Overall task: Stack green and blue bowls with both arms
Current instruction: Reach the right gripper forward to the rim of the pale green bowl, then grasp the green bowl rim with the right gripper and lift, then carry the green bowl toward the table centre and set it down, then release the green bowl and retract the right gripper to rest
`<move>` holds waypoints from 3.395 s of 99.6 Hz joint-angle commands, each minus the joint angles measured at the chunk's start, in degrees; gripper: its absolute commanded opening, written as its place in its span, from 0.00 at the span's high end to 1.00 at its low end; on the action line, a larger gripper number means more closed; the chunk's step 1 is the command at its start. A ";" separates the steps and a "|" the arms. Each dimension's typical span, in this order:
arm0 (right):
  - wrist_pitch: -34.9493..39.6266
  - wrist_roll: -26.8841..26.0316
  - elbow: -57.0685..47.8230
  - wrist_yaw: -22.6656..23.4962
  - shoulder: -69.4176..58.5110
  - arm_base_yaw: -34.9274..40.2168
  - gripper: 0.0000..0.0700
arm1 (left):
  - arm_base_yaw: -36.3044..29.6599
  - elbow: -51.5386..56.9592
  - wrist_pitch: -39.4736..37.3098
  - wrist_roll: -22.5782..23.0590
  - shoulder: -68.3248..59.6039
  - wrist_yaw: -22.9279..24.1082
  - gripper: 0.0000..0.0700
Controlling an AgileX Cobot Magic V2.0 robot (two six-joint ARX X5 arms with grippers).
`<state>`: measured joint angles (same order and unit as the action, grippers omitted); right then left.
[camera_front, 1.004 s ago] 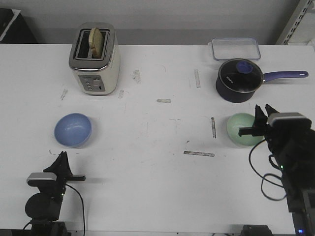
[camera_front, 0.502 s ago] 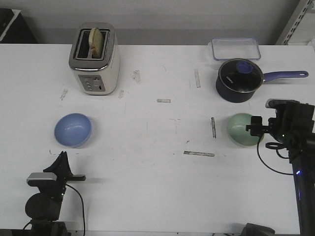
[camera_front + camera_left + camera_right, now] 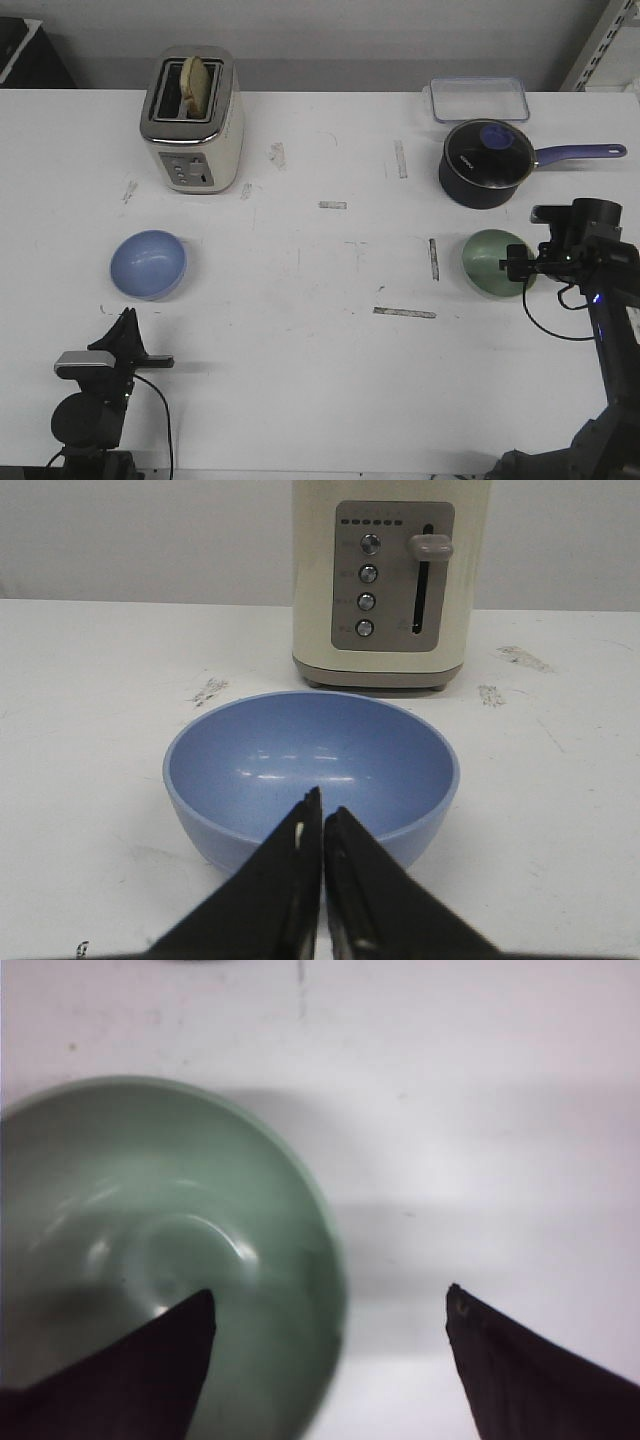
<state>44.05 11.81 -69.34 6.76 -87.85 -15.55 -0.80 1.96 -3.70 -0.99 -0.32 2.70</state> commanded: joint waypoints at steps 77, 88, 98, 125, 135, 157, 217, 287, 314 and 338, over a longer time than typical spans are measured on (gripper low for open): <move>-1.75 -1.05 -1.99 2.56 -0.72 1.51 1.00 | 0.02 -1.18 -1.11 -0.11 0.04 -0.09 1.00; -1.55 -3.37 -3.58 4.81 2.47 3.58 1.00 | 0.02 -1.18 -1.11 -0.13 0.04 -0.09 1.00; -2.29 -8.63 -4.52 7.54 5.46 7.45 1.00 | 0.02 -1.18 -1.11 -0.13 0.04 -0.09 1.00; -4.81 -15.50 -4.59 9.75 6.10 26.36 1.00 | 0.02 -1.18 -1.05 -0.13 0.04 -0.09 1.00; -5.81 -16.74 -4.59 9.70 4.09 33.62 1.00 | 0.02 -1.18 -0.98 -0.13 0.04 -0.09 1.00; -6.82 -17.88 -4.59 9.29 -2.21 44.35 1.00 | 0.02 -1.18 -0.90 -0.13 0.04 -0.09 1.00; -7.28 -17.68 -4.59 5.03 -10.86 50.84 0.99 | 0.02 -1.18 -0.90 -0.11 0.04 -0.09 1.00; -2.97 -14.16 -15.23 4.81 -4.66 46.53 0.40 | 0.02 -1.18 -2.36 -0.11 0.04 -0.09 1.00; -1.20 -13.79 -15.08 -2.43 5.97 38.23 1.00 | 0.02 -1.18 -2.36 -0.11 0.04 -0.09 1.00; -5.03 -12.96 -2.38 -7.23 18.16 30.97 1.00 | 0.04 -1.18 -2.36 -0.09 0.04 -0.09 1.00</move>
<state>40.91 -1.74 -75.68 -0.23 -72.05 16.56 -0.80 1.96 -5.45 -0.99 -0.32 2.70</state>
